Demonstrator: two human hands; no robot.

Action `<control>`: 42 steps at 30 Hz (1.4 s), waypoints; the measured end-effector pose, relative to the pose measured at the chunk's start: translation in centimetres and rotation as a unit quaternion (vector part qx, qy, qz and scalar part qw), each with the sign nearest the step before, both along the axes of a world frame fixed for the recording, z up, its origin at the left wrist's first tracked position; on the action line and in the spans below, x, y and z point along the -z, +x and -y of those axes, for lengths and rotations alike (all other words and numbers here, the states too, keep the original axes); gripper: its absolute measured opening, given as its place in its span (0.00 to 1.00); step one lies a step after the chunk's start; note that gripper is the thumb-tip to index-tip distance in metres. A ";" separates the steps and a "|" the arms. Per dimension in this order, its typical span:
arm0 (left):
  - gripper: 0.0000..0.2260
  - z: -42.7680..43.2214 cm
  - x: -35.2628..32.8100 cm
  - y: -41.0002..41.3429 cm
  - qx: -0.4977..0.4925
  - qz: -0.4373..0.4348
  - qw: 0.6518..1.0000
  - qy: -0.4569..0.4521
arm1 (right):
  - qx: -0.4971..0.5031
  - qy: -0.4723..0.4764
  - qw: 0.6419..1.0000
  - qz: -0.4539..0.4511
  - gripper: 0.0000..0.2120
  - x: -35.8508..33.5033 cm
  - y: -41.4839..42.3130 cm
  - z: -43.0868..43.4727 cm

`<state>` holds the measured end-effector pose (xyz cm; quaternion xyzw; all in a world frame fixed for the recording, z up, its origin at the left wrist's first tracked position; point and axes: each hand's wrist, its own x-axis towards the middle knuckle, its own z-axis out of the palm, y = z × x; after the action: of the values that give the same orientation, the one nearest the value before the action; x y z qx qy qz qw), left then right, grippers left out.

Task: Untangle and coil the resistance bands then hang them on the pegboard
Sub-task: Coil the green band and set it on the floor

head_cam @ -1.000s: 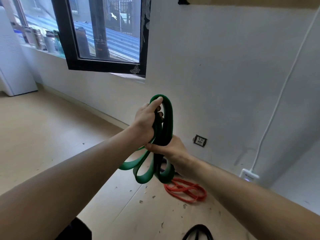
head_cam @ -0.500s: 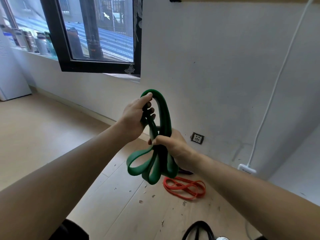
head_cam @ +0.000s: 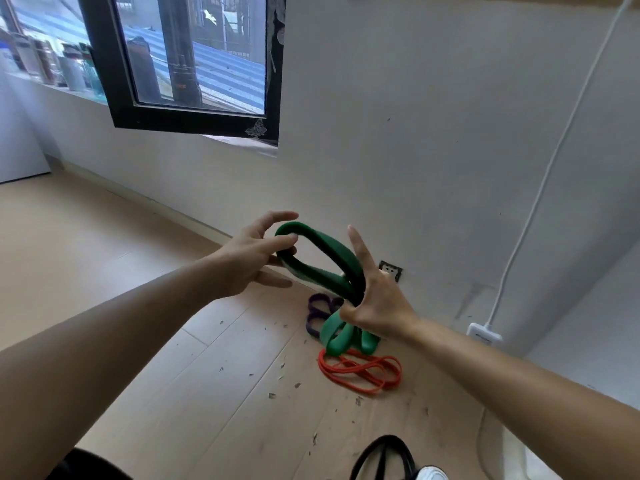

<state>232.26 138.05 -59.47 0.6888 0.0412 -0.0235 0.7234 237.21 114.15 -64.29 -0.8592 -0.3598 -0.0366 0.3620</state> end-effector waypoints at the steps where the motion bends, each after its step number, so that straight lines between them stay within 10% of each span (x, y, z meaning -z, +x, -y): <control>1: 0.16 0.0 0.2 -0.1 0.013 -0.007 1.000 -0.011 | -0.013 0.002 1.000 0.006 0.54 0.2 0.2 0.4; 23: 0.10 -0.5 20.1 4.3 -0.038 -0.192 0.977 -0.088 | -0.031 0.004 0.989 -0.143 0.45 20.1 3.3 0.9; 42: 0.11 1.4 44.8 3.5 -0.157 -0.368 0.916 -0.039 | 0.002 -0.303 0.934 -0.188 0.31 40.3 4.0 -0.8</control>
<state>235.77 136.64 -104.24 0.5876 0.4113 -0.1631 0.6775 241.23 114.98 -104.61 -0.9201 -0.2771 0.2356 0.1452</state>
